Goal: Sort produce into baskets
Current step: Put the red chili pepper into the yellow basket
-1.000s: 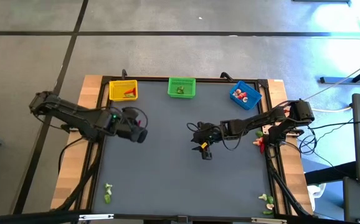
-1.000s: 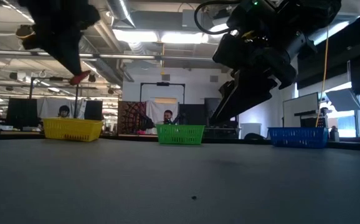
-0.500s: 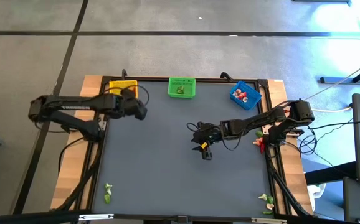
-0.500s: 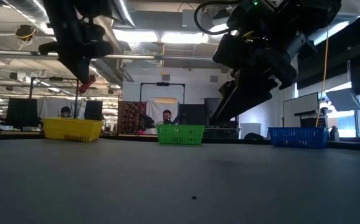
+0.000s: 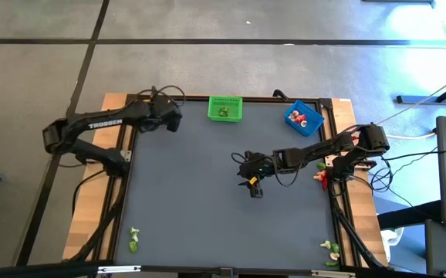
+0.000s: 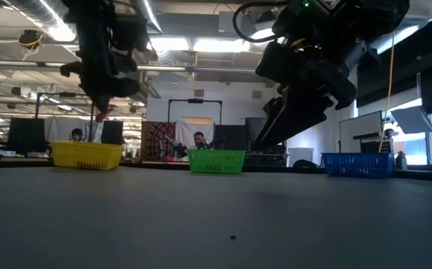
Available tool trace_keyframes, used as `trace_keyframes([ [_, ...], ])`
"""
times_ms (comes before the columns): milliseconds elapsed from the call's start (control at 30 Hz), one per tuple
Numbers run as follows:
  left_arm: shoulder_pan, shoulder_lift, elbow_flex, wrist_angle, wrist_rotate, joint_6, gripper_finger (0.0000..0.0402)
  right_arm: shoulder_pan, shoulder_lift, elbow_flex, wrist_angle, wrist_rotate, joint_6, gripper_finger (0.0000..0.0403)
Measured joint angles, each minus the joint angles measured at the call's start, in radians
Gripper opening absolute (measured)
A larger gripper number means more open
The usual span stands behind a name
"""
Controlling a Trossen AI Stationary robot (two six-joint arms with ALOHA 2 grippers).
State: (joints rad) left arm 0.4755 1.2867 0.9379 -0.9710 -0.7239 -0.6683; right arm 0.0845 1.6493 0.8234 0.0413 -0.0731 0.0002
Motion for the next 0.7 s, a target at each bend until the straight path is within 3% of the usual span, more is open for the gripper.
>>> trace_keyframes([
  [367, 0.15, 0.153, 0.0, 0.053, 0.0, 0.074, 0.0006, 0.0, 0.0, 0.0, -0.017, 0.01, -0.006, 0.0198],
  [700, 0.192, 0.281, 0.0, 0.075, 0.001, 0.058, 0.0006, 0.0, 0.0, 0.0, -0.034, 0.021, -0.009, 0.0198],
])
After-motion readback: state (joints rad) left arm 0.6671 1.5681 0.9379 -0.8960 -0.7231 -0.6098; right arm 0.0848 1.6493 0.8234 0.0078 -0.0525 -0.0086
